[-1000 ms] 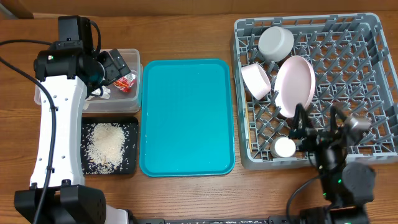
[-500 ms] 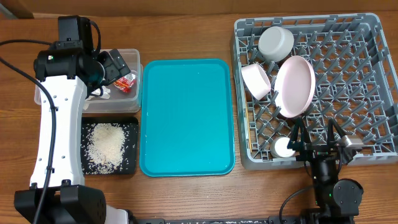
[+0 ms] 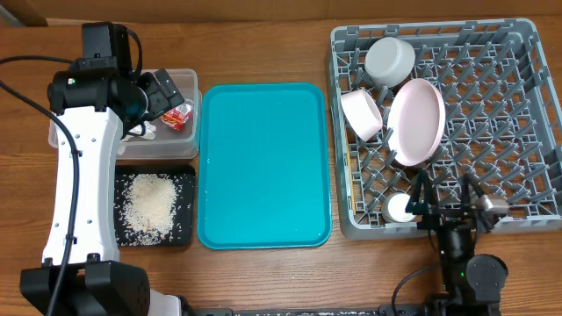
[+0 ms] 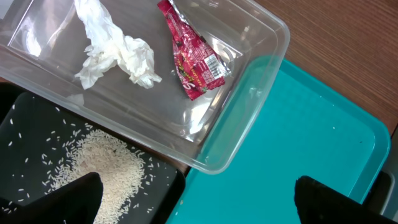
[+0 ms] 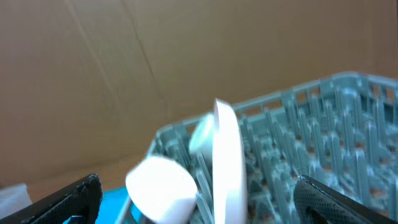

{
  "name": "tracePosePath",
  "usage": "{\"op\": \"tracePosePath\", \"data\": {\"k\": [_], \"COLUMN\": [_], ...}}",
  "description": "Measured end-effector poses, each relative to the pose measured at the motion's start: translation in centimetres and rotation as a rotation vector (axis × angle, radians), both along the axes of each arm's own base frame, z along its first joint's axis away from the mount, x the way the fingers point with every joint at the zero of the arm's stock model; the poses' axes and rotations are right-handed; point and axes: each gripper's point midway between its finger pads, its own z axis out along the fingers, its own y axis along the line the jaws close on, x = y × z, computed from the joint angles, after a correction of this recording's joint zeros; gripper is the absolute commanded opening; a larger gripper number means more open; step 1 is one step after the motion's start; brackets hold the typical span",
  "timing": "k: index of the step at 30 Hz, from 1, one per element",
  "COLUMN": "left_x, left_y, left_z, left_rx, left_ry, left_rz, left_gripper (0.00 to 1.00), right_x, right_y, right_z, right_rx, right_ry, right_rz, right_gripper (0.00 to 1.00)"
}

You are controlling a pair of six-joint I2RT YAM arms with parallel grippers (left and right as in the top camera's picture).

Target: Sort waste into correct bins and load items into the dishwasher

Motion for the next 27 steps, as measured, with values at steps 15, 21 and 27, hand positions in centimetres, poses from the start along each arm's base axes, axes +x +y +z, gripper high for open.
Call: {"op": "tracePosePath", "data": {"k": [15,21,27], "left_x": [0.0,0.0,0.0], "left_y": [0.0,0.0,0.0], "left_z": [0.0,0.0,0.0], "left_rx": [0.000,0.000,0.000], "left_ry": [0.000,0.000,0.000], "left_rz": [0.000,0.000,0.000], "left_gripper": [1.00,1.00,1.00], "right_x": [0.0,0.0,0.0], "right_y": [0.7,0.7,0.7], "right_z": [-2.1,-2.1,-2.1], "right_rx": [-0.098,-0.104,-0.105], "right_ry": [0.077,0.077,0.077], "right_rz": [0.042,0.042,0.042], "right_gripper": [1.00,1.00,1.00]}}
